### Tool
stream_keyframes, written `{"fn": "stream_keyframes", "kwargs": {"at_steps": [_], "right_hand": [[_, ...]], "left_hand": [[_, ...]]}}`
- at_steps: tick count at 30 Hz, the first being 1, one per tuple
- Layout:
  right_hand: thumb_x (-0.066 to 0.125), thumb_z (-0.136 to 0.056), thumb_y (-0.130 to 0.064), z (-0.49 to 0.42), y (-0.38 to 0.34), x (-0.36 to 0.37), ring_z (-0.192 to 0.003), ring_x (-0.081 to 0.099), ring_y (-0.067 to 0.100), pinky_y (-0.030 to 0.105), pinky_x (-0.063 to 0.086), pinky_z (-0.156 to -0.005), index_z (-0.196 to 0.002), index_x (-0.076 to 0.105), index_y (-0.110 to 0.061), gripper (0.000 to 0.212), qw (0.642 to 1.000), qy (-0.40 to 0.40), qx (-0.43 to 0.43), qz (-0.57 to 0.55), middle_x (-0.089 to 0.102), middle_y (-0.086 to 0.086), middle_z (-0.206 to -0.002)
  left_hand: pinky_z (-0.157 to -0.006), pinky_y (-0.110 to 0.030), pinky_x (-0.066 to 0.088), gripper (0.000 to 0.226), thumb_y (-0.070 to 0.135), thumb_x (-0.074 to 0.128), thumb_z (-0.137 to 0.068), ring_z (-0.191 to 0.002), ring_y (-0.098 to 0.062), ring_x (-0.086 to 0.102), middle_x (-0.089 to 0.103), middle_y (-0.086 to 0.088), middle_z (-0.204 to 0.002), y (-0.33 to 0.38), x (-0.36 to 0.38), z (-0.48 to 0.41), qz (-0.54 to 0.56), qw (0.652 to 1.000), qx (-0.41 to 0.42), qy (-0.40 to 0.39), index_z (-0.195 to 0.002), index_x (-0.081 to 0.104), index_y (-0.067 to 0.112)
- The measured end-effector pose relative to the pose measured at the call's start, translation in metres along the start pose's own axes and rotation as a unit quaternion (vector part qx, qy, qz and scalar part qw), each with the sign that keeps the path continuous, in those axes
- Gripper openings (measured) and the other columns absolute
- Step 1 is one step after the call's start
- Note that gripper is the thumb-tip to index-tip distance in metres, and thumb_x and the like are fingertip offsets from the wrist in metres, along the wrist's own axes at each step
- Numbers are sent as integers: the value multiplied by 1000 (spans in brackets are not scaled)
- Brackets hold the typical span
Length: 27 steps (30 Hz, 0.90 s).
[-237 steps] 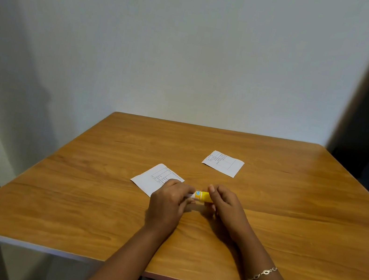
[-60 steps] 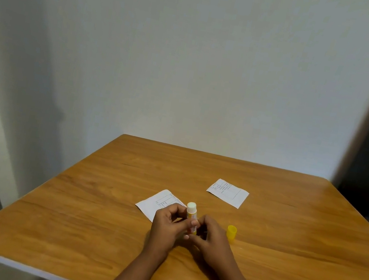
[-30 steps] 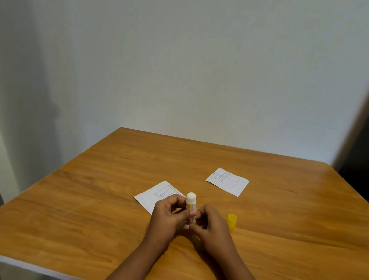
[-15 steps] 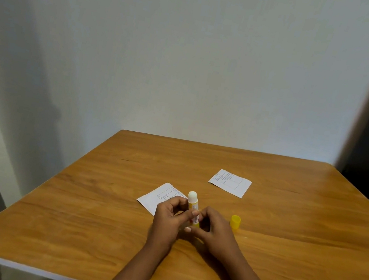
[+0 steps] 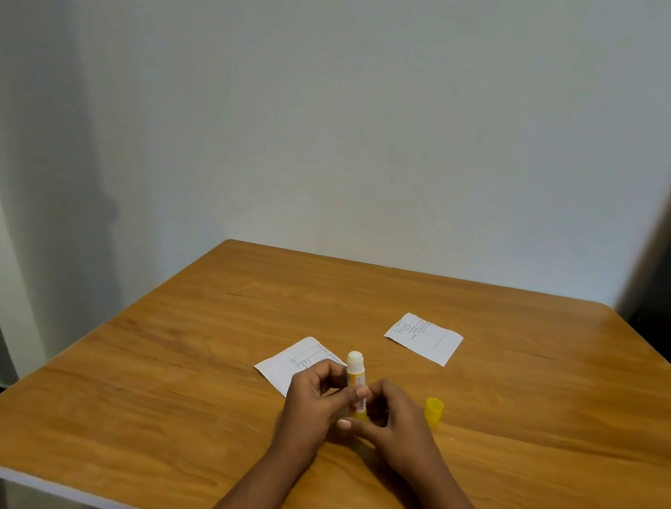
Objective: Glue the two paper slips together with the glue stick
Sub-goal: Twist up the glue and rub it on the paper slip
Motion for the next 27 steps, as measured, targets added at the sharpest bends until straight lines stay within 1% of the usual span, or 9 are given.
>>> {"fn": "stream_keyframes", "kwargs": {"at_steps": [3,7,9,11,13,18,22,25,27], "right_hand": [[77,-67,-23,0,2,0,-67,49,13,30,41,-63,-73,55,-21,23,1000,3,4,-9,57,-2,-73],[67,-76,-21,2,1,-4,-85,60,24,38,48,-78,-81,65,-21,6,998,-54,-9,-44,67,12,-91],[64,-79,-14,2,-2,-6,-85,60,14,27,47,-78,-88,68,-15,10,995,-66,-14,-76,67,8,-91],[66,-79,-12,2,-4,-6,-83,58,6,19,45,-76,-89,67,-26,17,995,-64,-19,-72,64,-4,-90],[74,-73,-22,1,-3,-3,-80,55,8,22,44,-71,-88,61,-34,23,998,-44,-14,-30,61,-6,-89],[77,-68,-25,1,4,-1,-70,49,9,22,39,-63,-80,58,-12,26,1000,2,6,5,58,-1,-78],[66,-79,-17,1,2,-1,-80,56,14,31,46,-75,-85,65,-14,7,998,-50,-9,-22,64,3,-86],[62,-82,-13,3,0,-5,-88,60,16,28,46,-81,-86,68,-25,14,993,-70,-11,-91,66,2,-92],[65,-78,-25,3,0,-5,-92,61,22,34,48,-83,-91,69,-25,14,994,-54,-8,-97,66,6,-98]], "left_hand": [[-56,-17,49,21,-5,69,-74,-57,0,58,64,10,-55,-2,0,0,-13,1000,-9,-3,-66,60,13],[-66,-26,52,14,2,68,-78,-70,-11,63,69,2,-70,-4,-1,-1,-15,1000,-9,-14,-75,68,16],[-63,-22,50,12,2,68,-78,-66,-6,62,68,5,-66,-4,-1,-1,-13,1000,-9,-13,-75,68,14],[-62,-22,48,8,2,69,-76,-62,-3,59,65,5,-64,-4,-3,-2,-9,1000,-9,-1,-74,66,9],[-63,-24,48,10,3,72,-73,-63,-5,58,63,2,-66,-5,-5,-3,-16,1000,-10,16,-72,63,8],[-62,-28,48,21,1,74,-70,-60,-5,56,60,5,-61,-7,-4,-3,-17,999,-23,26,-64,59,14],[-61,-23,48,11,3,71,-75,-63,-9,57,64,0,-66,-8,-3,-3,-14,1000,-15,2,-71,65,12],[-61,-23,47,7,3,69,-76,-62,-6,57,64,0,-67,-8,-3,-4,-8,1000,-11,-1,-75,67,10],[-65,-28,47,5,5,71,-75,-65,-9,57,64,-3,-69,-8,-5,-5,-13,1000,-7,12,-76,66,6]]}}
Point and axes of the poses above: each hand's wrist, its own z-axis away from the middle knuckle, its own x-axis out of the palm, y = z × x, the point moved 4 cm from there along -z, towards the middle knuckle
